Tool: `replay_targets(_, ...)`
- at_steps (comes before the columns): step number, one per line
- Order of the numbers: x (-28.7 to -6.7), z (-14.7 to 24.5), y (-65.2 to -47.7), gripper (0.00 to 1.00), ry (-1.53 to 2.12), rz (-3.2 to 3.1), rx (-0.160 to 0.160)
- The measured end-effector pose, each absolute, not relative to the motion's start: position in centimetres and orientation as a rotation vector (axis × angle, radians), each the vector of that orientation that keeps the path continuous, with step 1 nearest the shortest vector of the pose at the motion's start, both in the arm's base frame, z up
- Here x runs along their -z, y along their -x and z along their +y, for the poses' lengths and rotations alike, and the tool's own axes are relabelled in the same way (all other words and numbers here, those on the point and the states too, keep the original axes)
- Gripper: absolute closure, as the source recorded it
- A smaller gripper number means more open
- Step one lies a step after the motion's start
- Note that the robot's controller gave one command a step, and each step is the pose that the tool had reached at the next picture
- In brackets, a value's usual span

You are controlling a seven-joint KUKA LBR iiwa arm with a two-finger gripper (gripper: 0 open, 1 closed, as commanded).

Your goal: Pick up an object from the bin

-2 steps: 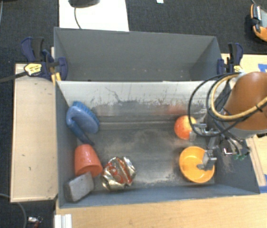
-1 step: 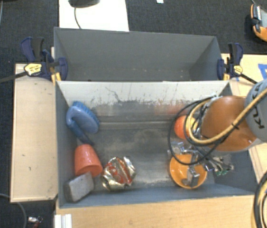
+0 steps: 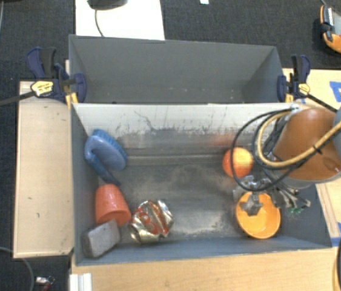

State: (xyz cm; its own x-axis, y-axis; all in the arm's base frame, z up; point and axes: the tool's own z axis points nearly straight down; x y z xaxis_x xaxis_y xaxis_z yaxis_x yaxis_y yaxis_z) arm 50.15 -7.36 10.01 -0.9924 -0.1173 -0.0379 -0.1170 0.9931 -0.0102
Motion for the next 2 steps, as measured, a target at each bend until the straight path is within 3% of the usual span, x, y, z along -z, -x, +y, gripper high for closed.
replay_targets(1, -10.0, -7.4, -50.1, 1.0, 0.183, 3.098, 0.012)
replay_targets(2, -21.7, -6.2, -49.9, 1.0, 0.122, 3.102, 0.011)
